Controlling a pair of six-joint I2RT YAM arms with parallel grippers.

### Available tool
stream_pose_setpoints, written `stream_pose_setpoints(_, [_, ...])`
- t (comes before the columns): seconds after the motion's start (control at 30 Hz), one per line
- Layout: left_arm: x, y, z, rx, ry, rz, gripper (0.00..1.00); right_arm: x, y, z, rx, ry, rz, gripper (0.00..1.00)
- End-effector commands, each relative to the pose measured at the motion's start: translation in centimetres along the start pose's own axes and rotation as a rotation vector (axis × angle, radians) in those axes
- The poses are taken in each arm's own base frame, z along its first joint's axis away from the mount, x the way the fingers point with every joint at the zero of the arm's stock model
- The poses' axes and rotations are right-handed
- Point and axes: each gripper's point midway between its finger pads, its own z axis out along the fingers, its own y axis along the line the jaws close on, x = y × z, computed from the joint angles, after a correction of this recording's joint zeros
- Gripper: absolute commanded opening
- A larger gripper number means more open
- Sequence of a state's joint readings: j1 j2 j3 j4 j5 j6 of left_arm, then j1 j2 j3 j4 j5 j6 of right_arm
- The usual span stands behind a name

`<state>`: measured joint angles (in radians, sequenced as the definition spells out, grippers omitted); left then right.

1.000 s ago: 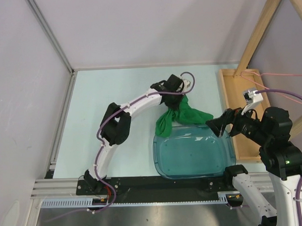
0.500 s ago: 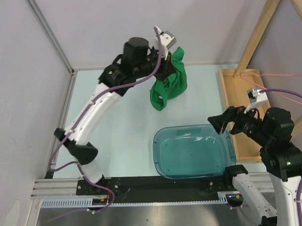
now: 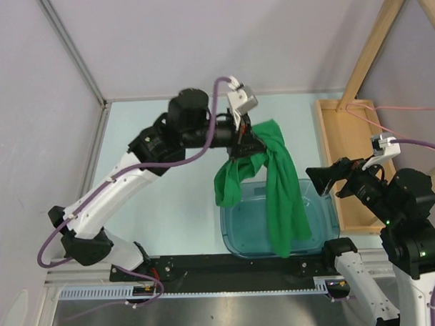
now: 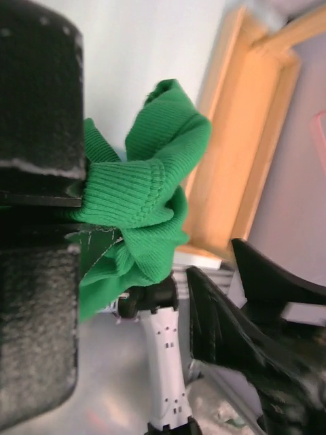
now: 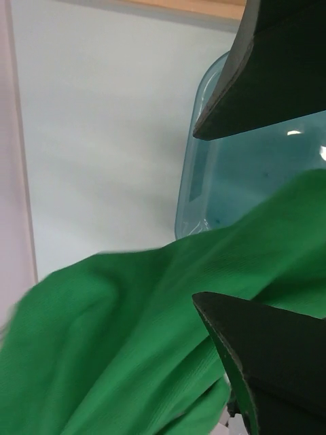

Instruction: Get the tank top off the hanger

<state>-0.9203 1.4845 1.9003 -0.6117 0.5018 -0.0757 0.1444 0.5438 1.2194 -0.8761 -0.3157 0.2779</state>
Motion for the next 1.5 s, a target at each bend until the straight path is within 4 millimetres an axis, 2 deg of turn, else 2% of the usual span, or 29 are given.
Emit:
stream_pose_setpoints(0.0, [5.4,0.1,2.8,0.007,0.031,-0.16,0.0,-2.8,1.0,-2.0,-0.008,-0.138,-0.021,1.0])
stream_pose_setpoints(0.03, [6.5,0.5,3.4,-0.017,0.038,-0.189,0.0,-2.9,1.1,-2.1,-0.012,-0.146,-0.022,1.0])
stream_pose_setpoints(0.07, [9.5,1.4,4.1,-0.062,0.085,-0.272,0.0,-3.1,1.3,-2.2,-0.016,-0.155,-0.024,1.0])
stream_pose_setpoints(0.13, [11.2,2.4,4.8,-0.102,0.091,-0.32,0.0,-3.3,1.4,-2.4,-0.019,-0.164,-0.024,1.0])
stream_pose_setpoints(0.17, [12.7,2.5,5.1,-0.109,0.116,-0.353,0.0,-3.3,1.3,-2.3,-0.019,-0.162,-0.022,0.99])
stream_pose_setpoints(0.23, [13.6,3.1,5.4,-0.132,0.128,-0.357,0.0,-3.3,1.4,-2.2,-0.02,-0.161,-0.021,1.0])
stream_pose_setpoints(0.3, [13.6,3.4,5.3,-0.152,0.127,-0.347,0.0,-3.1,1.3,-2.0,-0.021,-0.151,-0.017,1.0])
stream_pose_setpoints(0.53, [11.9,3.2,5.6,-0.16,0.092,-0.299,0.0,-3.0,1.0,-1.6,-0.013,-0.148,-0.001,1.0])
stream_pose_setpoints(0.63, [13.5,2.9,6.8,-0.132,0.135,-0.327,0.0,-2.8,0.9,-1.2,-0.012,-0.134,0.007,1.0])
stream_pose_setpoints(0.67, [15.1,2.8,7.5,-0.124,0.171,-0.338,0.0,-2.8,0.9,-1.1,-0.01,-0.13,0.008,1.0])
stream_pose_setpoints(0.73, [16.9,2.2,8.6,-0.115,0.198,-0.332,0.0,-2.8,0.9,-1.1,-0.009,-0.129,0.007,1.0])
stream_pose_setpoints(0.77, [19.3,2.8,9.2,-0.153,0.243,-0.336,0.0,-2.8,0.9,-1.1,-0.008,-0.129,0.009,1.0])
stream_pose_setpoints(0.87, [22.6,2.3,10.2,-0.168,0.298,-0.347,0.0,-2.6,0.6,-1.1,0.004,-0.124,0.009,1.0])
stream_pose_setpoints(0.97, [23.8,2.0,10.6,-0.17,0.302,-0.378,0.0,-2.1,0.2,-1.2,0.021,-0.109,0.013,1.0])
stream_pose_setpoints(1.03, [22.9,1.8,10.5,-0.161,0.27,-0.38,0.02,-1.7,0.0,-1.2,0.03,-0.101,0.014,1.0])
stream_pose_setpoints(1.17, [22.9,1.3,10.3,-0.138,0.277,-0.378,0.13,-0.9,-0.6,-0.9,0.048,-0.087,0.02,1.0])
stream_pose_setpoints(1.27, [23.2,1.3,9.8,-0.143,0.279,-0.371,0.27,-0.8,-0.7,-0.7,0.052,-0.081,0.027,1.0])
stream_pose_setpoints(1.3, [23.1,1.4,9.6,-0.148,0.275,-0.366,0.38,-0.9,-0.7,-0.7,0.053,-0.083,0.028,1.0])
stream_pose_setpoints(1.33, [22.9,1.5,9.3,-0.159,0.269,-0.353,0.42,-0.8,-0.7,-0.6,0.052,-0.078,0.029,1.0])
stream_pose_setpoints(1.37, [22.3,1.5,8.8,-0.164,0.253,-0.342,0.53,-0.9,-0.8,-0.6,0.057,-0.081,0.029,1.0])
stream_pose_setpoints(1.47, [20.6,1.8,7.3,-0.191,0.217,-0.294,0.68,-0.9,-0.8,-0.4,0.058,-0.075,0.025,1.0])
